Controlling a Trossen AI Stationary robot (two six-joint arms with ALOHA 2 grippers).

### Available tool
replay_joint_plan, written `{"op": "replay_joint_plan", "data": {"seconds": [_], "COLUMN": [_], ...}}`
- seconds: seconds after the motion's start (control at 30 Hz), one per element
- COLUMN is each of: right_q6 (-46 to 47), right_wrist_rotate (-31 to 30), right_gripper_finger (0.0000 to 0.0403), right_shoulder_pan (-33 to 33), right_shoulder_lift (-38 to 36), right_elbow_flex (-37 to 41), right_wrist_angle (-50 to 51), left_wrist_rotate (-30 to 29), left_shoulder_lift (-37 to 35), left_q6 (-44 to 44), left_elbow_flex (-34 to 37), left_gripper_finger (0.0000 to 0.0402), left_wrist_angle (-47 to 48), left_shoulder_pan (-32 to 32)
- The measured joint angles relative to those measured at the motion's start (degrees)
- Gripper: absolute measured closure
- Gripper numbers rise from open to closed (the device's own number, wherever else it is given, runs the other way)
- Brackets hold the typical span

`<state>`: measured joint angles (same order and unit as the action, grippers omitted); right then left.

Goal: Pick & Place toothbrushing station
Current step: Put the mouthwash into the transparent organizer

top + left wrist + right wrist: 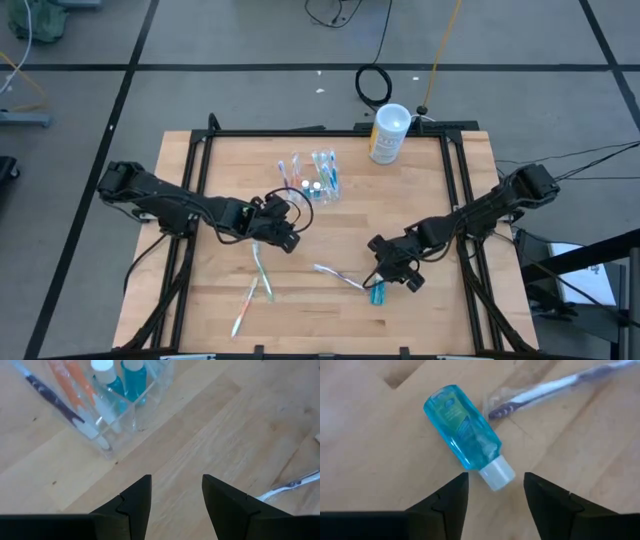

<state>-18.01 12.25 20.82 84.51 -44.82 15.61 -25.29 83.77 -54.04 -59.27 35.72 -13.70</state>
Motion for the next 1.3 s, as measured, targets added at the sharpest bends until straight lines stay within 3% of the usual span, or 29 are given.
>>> {"op": "replay_joint_plan", "data": {"seconds": [0.37,0.73,0.9,1.3], "right_q6": [-12.96,-16.52,-19.83,-17.65], "right_wrist_rotate": [0.33,3.04,3.25,3.17], "right_gripper_finger": [0.0204,0.0206,0.0231,0.0313], "right_shoulder_pan": [1.16,0.20,0.19,0.20], "right_shoulder_lift": [0.02,2.49,2.49,2.49], "right_elbow_flex": [5.42,9.56,10.41,10.56], "right_wrist_angle": [-8.78,-18.10,-18.37,-18.05], "left_wrist_rotate": [0.26,0.33,0.32,0.21], "left_shoulder_lift": [0.00,0.00,0.00,0.00], "left_q6": [1.39,1.59,2.82,3.12], "left_elbow_flex": [0.00,0.00,0.00,0.00], "left_gripper_finger": [0.0220,0.0220,0.0220,0.0220], "left_wrist_angle": [0.01,0.01,0.01,0.03], "left_shoulder_pan": [0.56,0.56,0.57,0.57]}}
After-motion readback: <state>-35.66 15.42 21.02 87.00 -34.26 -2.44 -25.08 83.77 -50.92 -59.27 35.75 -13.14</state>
